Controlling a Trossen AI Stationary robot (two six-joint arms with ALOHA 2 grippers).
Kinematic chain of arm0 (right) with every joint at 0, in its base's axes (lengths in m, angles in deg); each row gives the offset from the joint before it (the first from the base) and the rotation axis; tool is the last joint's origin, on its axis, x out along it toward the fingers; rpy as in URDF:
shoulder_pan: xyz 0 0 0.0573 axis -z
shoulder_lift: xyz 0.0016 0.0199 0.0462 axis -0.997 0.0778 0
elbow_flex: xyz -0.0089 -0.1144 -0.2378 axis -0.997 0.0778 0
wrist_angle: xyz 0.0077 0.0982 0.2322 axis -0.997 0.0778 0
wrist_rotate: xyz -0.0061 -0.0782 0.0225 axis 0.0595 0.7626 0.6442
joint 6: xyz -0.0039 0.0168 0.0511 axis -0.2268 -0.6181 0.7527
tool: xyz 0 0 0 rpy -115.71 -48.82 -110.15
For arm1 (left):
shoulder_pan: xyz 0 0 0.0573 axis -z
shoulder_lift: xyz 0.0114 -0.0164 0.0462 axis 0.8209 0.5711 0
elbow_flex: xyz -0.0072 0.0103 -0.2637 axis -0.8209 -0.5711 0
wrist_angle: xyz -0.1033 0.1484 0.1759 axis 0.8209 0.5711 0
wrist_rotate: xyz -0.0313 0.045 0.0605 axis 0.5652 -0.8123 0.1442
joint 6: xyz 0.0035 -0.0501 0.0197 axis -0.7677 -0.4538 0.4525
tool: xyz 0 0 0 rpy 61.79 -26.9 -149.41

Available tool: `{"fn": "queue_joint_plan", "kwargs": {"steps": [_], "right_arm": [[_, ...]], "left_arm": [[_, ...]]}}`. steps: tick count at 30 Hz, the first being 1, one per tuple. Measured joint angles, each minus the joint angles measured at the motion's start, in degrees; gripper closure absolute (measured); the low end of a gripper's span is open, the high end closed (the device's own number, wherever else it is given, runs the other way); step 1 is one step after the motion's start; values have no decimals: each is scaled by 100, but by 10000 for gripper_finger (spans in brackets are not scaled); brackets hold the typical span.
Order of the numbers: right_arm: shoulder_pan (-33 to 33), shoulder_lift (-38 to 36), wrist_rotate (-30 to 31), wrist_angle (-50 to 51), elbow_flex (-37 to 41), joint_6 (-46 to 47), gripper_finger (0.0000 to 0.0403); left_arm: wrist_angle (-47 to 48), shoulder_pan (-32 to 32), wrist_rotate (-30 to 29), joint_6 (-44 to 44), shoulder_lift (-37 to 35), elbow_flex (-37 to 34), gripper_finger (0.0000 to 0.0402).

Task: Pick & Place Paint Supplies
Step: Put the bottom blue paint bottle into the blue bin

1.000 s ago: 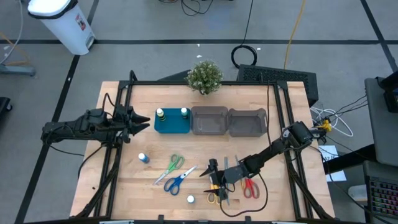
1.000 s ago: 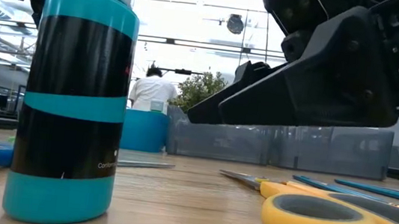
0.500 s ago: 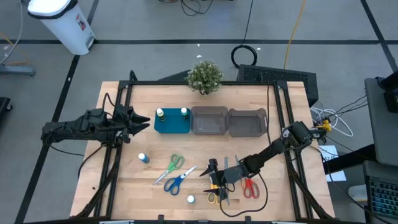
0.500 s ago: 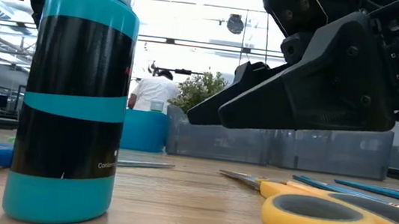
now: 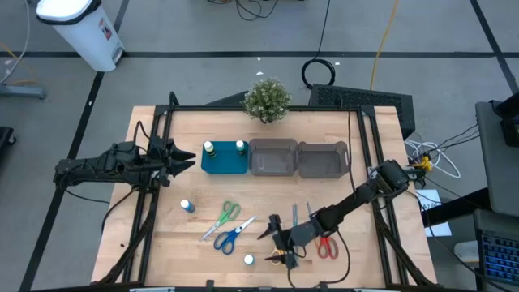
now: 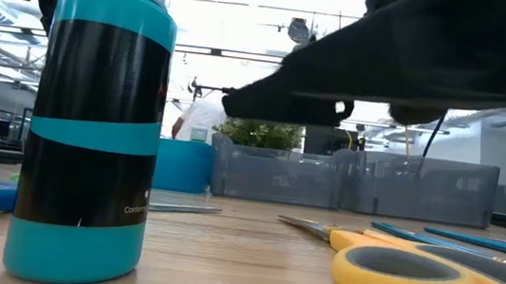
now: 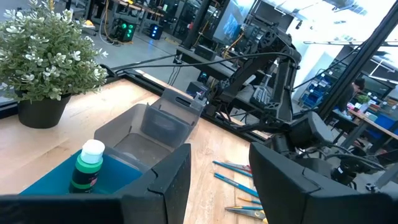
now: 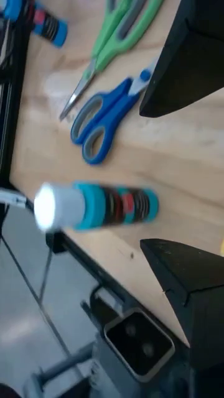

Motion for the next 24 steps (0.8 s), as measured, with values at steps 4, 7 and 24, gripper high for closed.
{"fn": "queue_joint_plan", "kwargs": {"steps": [4, 7, 24], "right_arm": [[-67, 118, 11, 21, -96, -103, 77], [-52, 356, 19, -19, -248, -93, 77], [148, 1520, -283, -364, -1215, 501, 78]], "left_arm": [[0, 0, 0, 0, 1, 0, 231], [-1, 0, 0, -1, 0, 0, 231], [3, 0, 0, -2, 1, 0, 231]]}}
